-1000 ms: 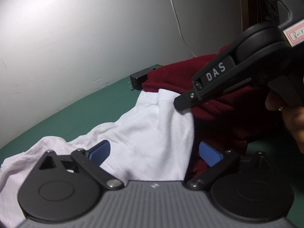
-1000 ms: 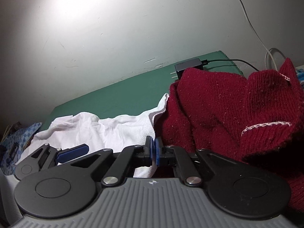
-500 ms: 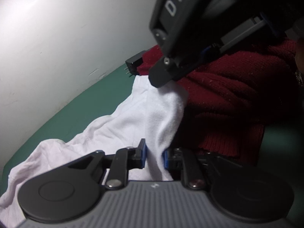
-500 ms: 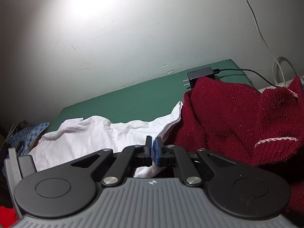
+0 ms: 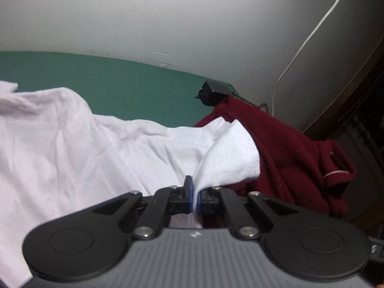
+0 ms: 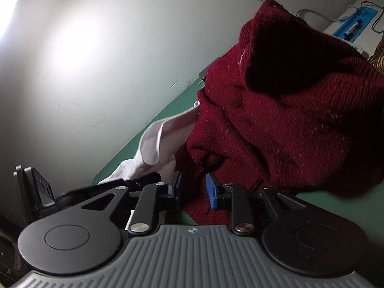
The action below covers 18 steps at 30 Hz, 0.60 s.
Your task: Fold clothes
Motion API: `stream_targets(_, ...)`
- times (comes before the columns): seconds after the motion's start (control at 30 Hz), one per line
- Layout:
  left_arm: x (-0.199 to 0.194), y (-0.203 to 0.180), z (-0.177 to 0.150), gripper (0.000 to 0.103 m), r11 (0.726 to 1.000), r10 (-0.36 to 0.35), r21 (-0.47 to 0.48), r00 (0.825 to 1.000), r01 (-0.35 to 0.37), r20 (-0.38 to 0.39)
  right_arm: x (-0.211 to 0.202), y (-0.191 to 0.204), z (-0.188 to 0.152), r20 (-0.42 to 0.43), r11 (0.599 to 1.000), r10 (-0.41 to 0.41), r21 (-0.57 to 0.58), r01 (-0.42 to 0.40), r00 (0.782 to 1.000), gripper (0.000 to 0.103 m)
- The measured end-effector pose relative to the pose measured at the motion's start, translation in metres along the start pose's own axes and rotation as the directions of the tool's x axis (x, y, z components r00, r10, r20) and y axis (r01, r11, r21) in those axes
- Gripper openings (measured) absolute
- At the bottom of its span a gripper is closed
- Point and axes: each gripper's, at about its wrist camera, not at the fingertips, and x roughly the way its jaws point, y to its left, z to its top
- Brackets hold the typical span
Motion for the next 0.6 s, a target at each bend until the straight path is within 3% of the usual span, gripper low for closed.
stream_targets(0.13, -0.005, 0.02, 0.002, 0.0, 0.994, -0.012, -0.109, 1.0, 0.014, 0.014, 0.002, 0.017, -0.008, -0.01, 0.999, -0.002, -0.039, 0.002, 1.0, 0.026)
stream_targets(0.2, -0.011, 0.036, 0.0, 0.0, 0.978, -0.069, -0.197, 0.997, 0.073, 0.026, 0.002, 0.025, -0.01, -0.013, 0.999, 0.002, -0.052, -0.003, 1.0, 0.026)
stream_targets(0.3, -0.021, 0.056, -0.007, 0.0, 0.949, -0.1, -0.295, 0.993, 0.113, 0.06, 0.005, 0.036, -0.016, -0.037, 0.997, 0.017, -0.073, -0.02, 0.999, 0.03)
stream_targets(0.5, -0.042, 0.075, -0.018, 0.0, 0.941, -0.052, -0.328, 0.994, 0.08, 0.093, 0.026, 0.066, -0.02, -0.084, 0.986, 0.035, -0.158, -0.048, 0.996, 0.033)
stream_targets(0.6, -0.073, 0.07, -0.022, 0.0, 0.964, 0.016, -0.264, 0.984, 0.032, 0.178, 0.037, 0.083, -0.014, -0.096, 0.972, 0.022, -0.229, -0.044, 0.995, 0.041)
